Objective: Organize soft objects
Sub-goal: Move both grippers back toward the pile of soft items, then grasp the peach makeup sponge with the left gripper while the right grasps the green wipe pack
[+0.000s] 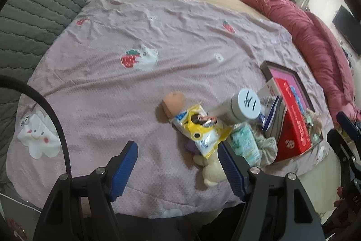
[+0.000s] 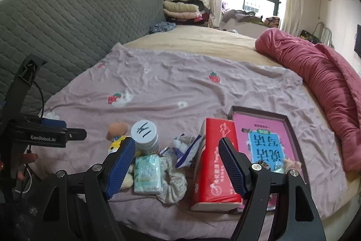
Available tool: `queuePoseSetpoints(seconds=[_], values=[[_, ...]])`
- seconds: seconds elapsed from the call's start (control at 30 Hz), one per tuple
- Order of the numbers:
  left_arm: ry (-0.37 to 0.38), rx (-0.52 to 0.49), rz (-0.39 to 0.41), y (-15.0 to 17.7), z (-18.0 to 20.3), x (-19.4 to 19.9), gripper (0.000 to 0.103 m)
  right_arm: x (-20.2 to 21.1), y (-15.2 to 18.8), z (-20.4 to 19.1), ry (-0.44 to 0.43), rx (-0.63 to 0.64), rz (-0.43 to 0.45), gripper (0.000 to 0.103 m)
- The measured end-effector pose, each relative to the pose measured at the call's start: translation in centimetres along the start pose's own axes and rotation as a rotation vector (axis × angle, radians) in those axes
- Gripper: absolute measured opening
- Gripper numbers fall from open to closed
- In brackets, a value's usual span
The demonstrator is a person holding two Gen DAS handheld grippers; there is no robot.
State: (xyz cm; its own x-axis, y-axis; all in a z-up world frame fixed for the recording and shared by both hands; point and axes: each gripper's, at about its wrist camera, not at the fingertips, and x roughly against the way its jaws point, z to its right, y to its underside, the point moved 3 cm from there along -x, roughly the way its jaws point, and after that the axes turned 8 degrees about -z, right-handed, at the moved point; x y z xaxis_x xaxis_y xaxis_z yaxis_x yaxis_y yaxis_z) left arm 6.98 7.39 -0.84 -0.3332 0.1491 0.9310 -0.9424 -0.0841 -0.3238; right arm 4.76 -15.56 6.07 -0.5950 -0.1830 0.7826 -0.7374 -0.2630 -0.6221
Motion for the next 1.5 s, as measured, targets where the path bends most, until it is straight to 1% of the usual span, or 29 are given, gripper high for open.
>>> queuePoseSetpoints(seconds=[0.17, 0.37, 0.47, 0.57, 0.7, 0.77, 0.97, 1.2, 1.3, 1.4, 1.43, 1.47, 1.5], values=[[0.004, -0.014, -0.034, 0.6, 0.3, -1.4, 0.073, -1.8, 1.0, -0.7, -0.027, 0.020, -0.045, 0.077], [0.058, 0.002, -0.079, 0.4, 0.7, -3.1, 0.073, -3.8, 2.2, -1.8, -0.057, 0.050, -0.096, 0.077], [0.055, 0.006, -0.087, 0.0, 0.5, -4.0, 0.073, -4.4, 2.5, -2.1, -0.063, 0.063, -0.110, 0.077], [0.038, 0.019, -0.088, -0.9, -0.2, -4.8, 0.073, -4.9, 2.7, -2.0, -0.069, 0.058, -0.120, 0.077], [0.010, 0.035, -0.075, -2.8, -1.4, -5.8, 0.073, -5.9, 2.8, -2.1, -0.080, 0.047, -0.139, 0.077], [-0.001, 0.044, -0.080, -3.8, -1.9, -6.6, 0.073, -6.4, 2.9, -2.4, -0.087, 0.051, -0.149, 0.077], [0.004, 0.069, -0.101, -6.4, -2.8, -9.3, 0.073, -8.9, 3.6, -3.1, -0.098, 0.069, -0.205, 0.077], [0.018, 0.048, -0.141, -7.4, -2.6, -11.9, 0.072, -10.6, 3.7, -2.8, -0.104, 0.056, -0.235, 0.077], [0.049, 0.040, -0.155, -7.7, -2.2, -12.8, 0.067, -11.2, 3.6, -2.7, -0.100, 0.056, -0.244, 0.077], [0.075, 0.037, -0.157, -8.1, -1.9, -13.3, 0.053, -11.8, 3.6, -3.0, -0.095, 0.066, -0.251, 0.077], [0.075, 0.034, -0.158, -8.2, -1.8, -13.5, 0.045, -12.2, 3.6, -3.1, -0.094, 0.069, -0.255, 0.077], [0.076, 0.027, -0.167, -8.2, -1.6, -13.8, 0.042, -12.4, 3.6, -3.1, -0.092, 0.071, -0.260, 0.077], [0.068, 0.017, -0.178, -8.2, -1.5, -14.0, 0.042, -12.7, 3.7, -3.1, -0.089, 0.071, -0.268, 0.077]])
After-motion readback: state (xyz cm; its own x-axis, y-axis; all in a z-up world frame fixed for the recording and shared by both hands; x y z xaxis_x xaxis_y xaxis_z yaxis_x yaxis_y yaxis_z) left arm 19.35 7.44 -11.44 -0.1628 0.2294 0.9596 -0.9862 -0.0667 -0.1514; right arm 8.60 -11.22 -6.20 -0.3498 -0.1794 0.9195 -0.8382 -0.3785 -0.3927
